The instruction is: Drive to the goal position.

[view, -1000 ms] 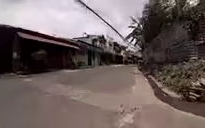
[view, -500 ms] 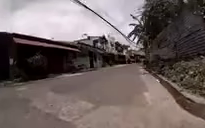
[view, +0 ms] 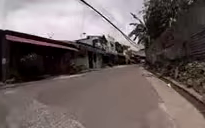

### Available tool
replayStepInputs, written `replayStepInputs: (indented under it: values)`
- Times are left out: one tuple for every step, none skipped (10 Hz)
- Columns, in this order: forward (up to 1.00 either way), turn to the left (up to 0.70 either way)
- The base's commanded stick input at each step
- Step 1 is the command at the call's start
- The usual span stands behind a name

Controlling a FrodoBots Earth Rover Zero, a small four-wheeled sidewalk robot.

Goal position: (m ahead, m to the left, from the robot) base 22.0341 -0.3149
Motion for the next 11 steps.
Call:
replayStepInputs:
  values:
    - [1.00, -0.40]
    - [1.00, -0.32]
    - [1.00, -0.01]
    - [1.00, 0.00]
    - [1.00, 0.00]
    - [1.00, 0.00]
    - [1.00, 0.00]
    - [1.00, 0.00]
    - [1.00, 0.00]
    - [1.00, 0.00]
    - [1.00, 0.00]
